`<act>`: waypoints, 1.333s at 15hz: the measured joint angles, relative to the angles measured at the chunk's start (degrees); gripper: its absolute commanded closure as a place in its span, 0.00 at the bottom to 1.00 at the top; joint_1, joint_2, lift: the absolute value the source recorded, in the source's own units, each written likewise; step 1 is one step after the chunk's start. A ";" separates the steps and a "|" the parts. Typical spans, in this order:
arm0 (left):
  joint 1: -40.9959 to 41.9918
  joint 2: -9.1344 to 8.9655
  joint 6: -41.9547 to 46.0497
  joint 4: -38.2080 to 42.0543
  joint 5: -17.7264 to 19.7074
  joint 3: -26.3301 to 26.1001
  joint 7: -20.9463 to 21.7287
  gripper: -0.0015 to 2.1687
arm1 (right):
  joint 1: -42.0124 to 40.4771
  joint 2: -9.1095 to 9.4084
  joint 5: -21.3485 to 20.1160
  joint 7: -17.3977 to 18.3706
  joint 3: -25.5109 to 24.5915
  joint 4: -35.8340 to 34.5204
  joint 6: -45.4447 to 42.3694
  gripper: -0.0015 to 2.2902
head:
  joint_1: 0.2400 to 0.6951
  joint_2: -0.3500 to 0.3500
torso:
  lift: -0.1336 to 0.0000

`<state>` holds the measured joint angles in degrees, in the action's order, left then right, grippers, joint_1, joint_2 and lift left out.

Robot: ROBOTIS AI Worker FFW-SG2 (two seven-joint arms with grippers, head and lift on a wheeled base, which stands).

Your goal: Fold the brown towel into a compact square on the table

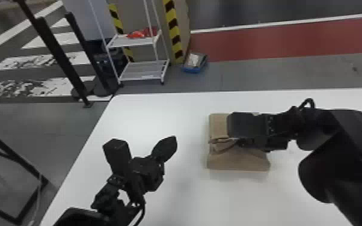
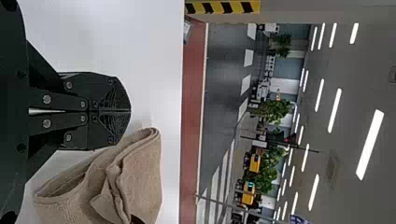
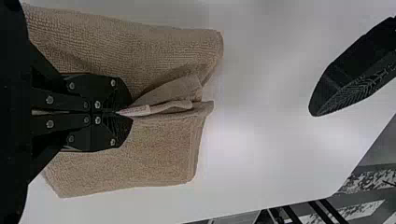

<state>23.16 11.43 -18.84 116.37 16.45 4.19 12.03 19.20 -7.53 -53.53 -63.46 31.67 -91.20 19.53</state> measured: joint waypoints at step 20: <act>-0.09 0.00 -0.81 -0.08 0.01 -0.82 0.20 0.95 | -1.26 -0.17 4.06 3.05 -3.01 2.81 -0.90 0.37 | 1.00 0.83 | 0.08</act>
<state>23.07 11.43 -19.65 116.30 16.46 3.38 12.23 17.93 -7.70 -49.47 -60.42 28.66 -88.40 18.63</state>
